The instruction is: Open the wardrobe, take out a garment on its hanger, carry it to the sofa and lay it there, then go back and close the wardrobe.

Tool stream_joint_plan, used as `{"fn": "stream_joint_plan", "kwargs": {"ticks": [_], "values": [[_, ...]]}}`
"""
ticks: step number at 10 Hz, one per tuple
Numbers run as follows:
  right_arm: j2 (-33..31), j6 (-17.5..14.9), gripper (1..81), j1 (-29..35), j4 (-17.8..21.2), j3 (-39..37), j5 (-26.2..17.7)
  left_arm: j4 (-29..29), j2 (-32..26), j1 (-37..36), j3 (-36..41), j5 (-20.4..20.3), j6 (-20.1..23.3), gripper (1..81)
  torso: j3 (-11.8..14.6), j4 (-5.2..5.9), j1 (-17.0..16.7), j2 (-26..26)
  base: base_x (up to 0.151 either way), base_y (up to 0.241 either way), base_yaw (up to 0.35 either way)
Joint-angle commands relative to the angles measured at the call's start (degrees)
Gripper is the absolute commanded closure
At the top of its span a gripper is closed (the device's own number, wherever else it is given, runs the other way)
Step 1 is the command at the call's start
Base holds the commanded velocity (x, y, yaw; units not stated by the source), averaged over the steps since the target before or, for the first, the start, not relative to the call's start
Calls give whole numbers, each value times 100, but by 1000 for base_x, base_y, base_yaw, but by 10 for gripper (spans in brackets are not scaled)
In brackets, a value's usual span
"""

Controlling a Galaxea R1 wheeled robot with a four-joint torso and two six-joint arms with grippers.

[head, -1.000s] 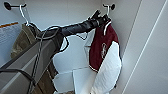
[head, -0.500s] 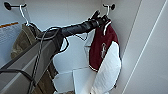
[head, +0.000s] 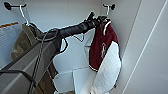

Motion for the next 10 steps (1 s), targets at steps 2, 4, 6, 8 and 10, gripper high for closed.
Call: {"fn": "stream_joint_plan", "kwargs": {"ticks": [2,4,6,8,10], "values": [[58,3,10,187,77,18,-380,-35,297,-1114,108,50,-82,10,0,0,0,0,0,0,0],[58,3,10,187,86,18,-380,-35,297,-1132,117,33,-91,10,0,0,0,0,0,0,0],[58,3,10,195,86,18,-380,-123,297,-1167,117,15,-144,10,0,0,0,0,0,0,0],[49,3,10,178,86,18,-371,-166,297,-1176,117,24,-188,10,0,0,0,0,0,0,0],[49,3,10,178,86,18,-345,-175,297,-1203,125,15,-214,10,0,0,0,0,0,0,0]]}}
